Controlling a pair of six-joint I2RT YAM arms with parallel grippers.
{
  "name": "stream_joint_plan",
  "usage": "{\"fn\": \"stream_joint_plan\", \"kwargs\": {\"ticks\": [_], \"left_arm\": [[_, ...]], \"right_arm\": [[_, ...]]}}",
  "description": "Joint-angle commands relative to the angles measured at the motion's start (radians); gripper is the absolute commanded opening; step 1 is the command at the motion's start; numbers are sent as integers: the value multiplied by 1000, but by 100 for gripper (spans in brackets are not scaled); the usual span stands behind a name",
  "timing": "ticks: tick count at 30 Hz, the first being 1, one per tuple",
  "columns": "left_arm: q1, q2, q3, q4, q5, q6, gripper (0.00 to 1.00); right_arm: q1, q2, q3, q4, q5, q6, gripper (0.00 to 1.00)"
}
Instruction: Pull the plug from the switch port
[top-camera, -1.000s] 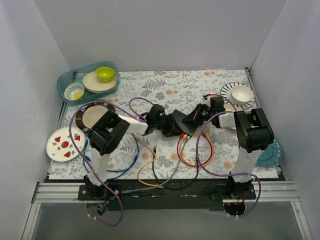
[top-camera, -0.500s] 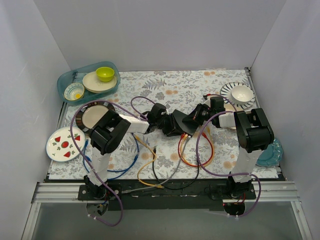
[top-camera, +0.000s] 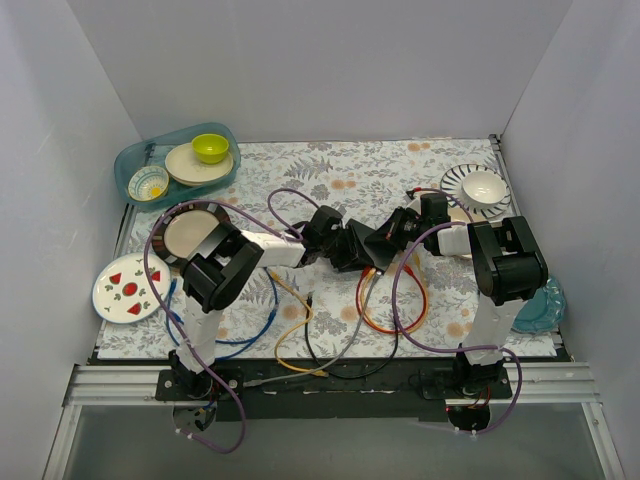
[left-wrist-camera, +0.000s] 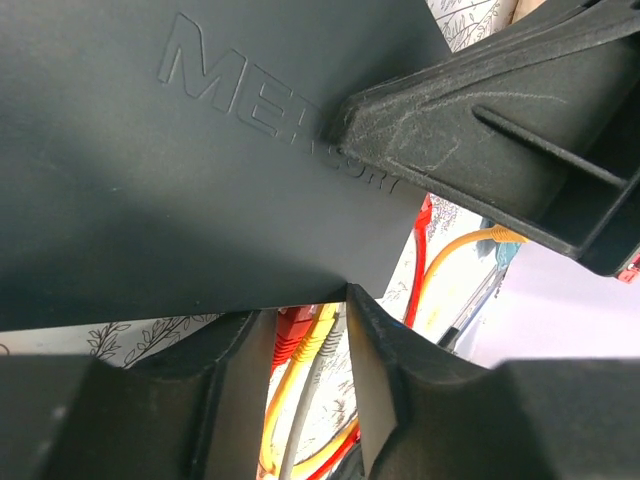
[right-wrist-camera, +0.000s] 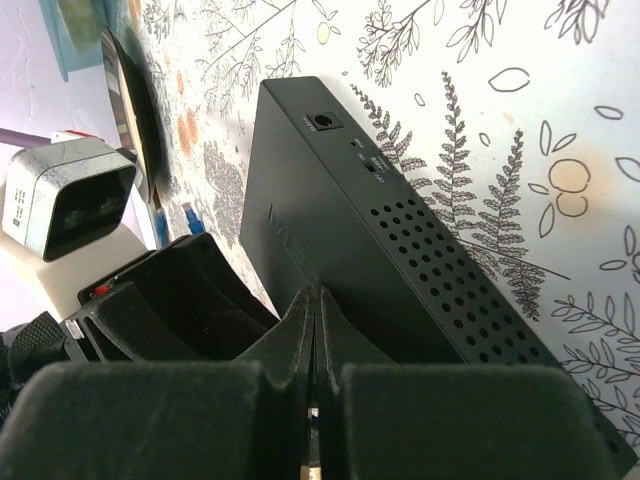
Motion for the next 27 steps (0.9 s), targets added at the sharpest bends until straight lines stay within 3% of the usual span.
{"fn": "stream_joint_plan", "kwargs": {"ticks": [1, 6, 13, 27], "left_arm": [[-13, 113, -68, -266, -187, 75, 31], [-13, 102, -80, -266, -193, 84, 28], [-13, 53, -171, -158, -135, 89, 38], [-8, 64, -188, -160, -139, 127, 35]], "right_arm": [[7, 54, -21, -120, 82, -57, 1], [7, 54, -21, -120, 80, -58, 1], [4, 50, -21, -123, 79, -61, 1], [5, 51, -23, -123, 79, -63, 1]]}}
